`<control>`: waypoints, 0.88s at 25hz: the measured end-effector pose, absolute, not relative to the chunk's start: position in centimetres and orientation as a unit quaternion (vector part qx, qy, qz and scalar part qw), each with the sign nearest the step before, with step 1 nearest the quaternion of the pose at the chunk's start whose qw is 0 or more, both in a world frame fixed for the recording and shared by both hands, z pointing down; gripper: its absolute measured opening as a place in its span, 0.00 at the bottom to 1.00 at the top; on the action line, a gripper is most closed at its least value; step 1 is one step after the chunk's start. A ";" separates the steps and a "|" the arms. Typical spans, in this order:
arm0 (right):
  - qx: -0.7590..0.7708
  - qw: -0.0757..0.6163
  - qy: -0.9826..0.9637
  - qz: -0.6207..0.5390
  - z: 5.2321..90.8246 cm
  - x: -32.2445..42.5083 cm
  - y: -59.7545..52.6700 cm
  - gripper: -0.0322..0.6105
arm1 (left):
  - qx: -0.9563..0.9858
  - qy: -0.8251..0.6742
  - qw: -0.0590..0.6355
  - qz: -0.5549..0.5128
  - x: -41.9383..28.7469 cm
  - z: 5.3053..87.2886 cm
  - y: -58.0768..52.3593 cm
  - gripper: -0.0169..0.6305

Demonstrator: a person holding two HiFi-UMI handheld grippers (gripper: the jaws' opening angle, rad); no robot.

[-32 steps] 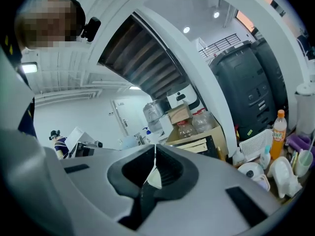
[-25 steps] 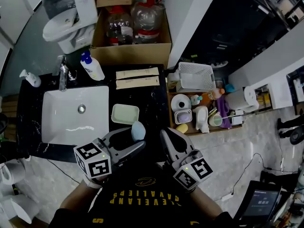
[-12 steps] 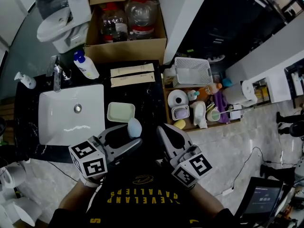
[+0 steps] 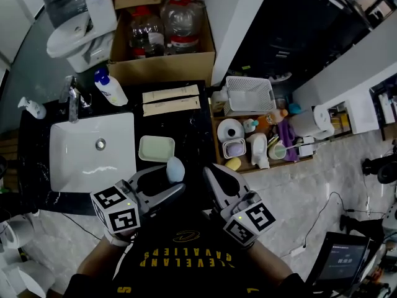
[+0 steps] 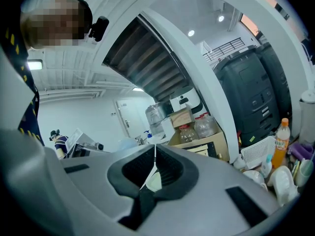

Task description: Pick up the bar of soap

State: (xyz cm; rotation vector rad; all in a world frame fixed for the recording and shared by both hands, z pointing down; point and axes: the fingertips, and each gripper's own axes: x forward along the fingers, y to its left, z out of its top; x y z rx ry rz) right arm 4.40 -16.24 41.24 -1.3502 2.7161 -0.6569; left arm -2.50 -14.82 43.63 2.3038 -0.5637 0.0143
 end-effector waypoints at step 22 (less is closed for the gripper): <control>-0.430 0.019 0.876 -0.216 41.6 4.5 -15.2 0.08 | 0.903 -0.227 0.364 0.010 -2.1 43.8 -14.2 0.44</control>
